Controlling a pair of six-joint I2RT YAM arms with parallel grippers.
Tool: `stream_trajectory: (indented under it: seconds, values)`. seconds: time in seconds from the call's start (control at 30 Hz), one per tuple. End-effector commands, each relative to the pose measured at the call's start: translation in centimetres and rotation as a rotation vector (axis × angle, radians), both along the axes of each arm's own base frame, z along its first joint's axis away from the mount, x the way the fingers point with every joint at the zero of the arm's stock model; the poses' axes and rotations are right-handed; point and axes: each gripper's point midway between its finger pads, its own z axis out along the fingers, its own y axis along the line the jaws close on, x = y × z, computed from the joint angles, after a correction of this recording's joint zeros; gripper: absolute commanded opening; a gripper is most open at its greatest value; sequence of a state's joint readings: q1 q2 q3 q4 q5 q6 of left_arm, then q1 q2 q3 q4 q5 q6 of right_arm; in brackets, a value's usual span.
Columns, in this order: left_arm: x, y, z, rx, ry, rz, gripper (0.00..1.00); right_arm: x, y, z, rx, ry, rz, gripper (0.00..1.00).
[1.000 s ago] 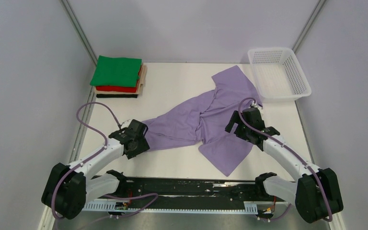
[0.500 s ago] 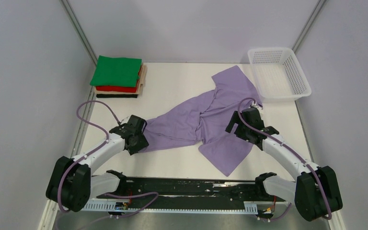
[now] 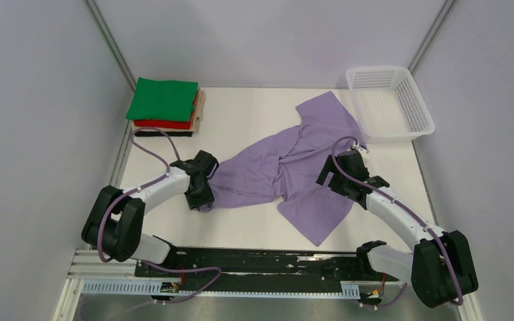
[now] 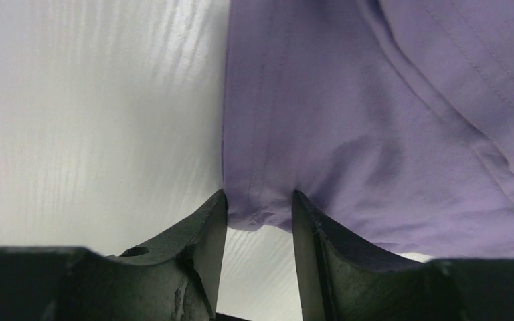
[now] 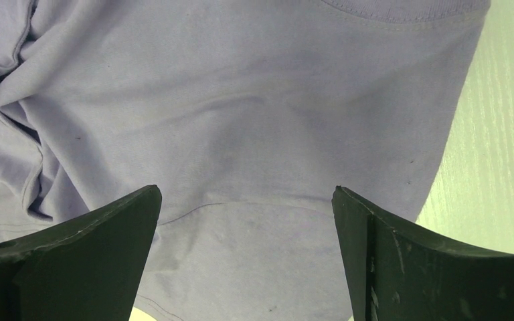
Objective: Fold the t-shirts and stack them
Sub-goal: Flatten out the tshirt
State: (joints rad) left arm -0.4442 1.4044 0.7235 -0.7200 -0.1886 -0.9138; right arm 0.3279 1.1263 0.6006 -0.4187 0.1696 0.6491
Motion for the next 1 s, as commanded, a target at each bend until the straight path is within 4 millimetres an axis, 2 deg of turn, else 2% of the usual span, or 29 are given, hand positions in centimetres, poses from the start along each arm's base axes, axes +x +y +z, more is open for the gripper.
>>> stream_trajectory:
  seconds: [0.0,0.07,0.1,0.13,0.2,0.37,0.47,0.57,0.67,0.8,0.87,0.97]
  values:
    - [-2.2,-0.4,-2.1,0.044,0.108,-0.031,0.47,0.6,-0.6,0.4,-0.022,-0.023,-0.026,1.00]
    - [-2.2,-0.4,-2.2,0.055,0.112,-0.031,0.41,0.6,-0.7,0.4,-0.024,-0.022,-0.027,1.00]
    - [-2.1,-0.4,-2.2,0.056,0.108,-0.030,0.32,0.6,-0.7,0.4,-0.026,-0.023,-0.028,1.00]
    - [-2.0,-0.4,-2.2,0.055,0.105,-0.029,0.16,0.6,-0.7,0.5,-0.025,-0.023,-0.028,1.00]
    - [-1.9,-0.5,-2.1,0.047,0.097,-0.032,0.01,0.6,-0.7,0.5,-0.026,-0.023,-0.029,1.00]
    - [-1.5,-0.7,-1.4,0.031,0.059,-0.049,0.00,0.3,-1.0,0.8,-0.034,-0.021,-0.038,1.00]
    - [-1.2,-0.5,-0.2,0.025,0.008,-0.061,0.00,-0.1,-1.2,1.1,-0.041,-0.010,-0.045,1.00]
    - [-0.7,0.1,1.1,0.041,-0.054,-0.061,0.00,-1.3,-1.6,1.3,-0.040,0.041,-0.075,1.00]
    - [-0.2,0.6,2.4,0.046,-0.128,-0.067,0.00,-3.5,-1.3,1.1,-0.039,0.119,-0.071,1.00]
    - [-0.1,0.8,2.9,0.046,-0.159,-0.069,0.00,-7.7,0.1,0.7,-0.054,0.241,-0.029,1.00]
    - [-0.1,0.8,3.0,0.042,-0.167,-0.064,0.00,-10.2,1.0,0.2,-0.046,0.317,0.005,0.98]
    - [-0.1,0.6,3.0,0.027,-0.176,-0.068,0.00,-13.1,3.7,-0.1,-0.005,0.388,0.097,0.93]
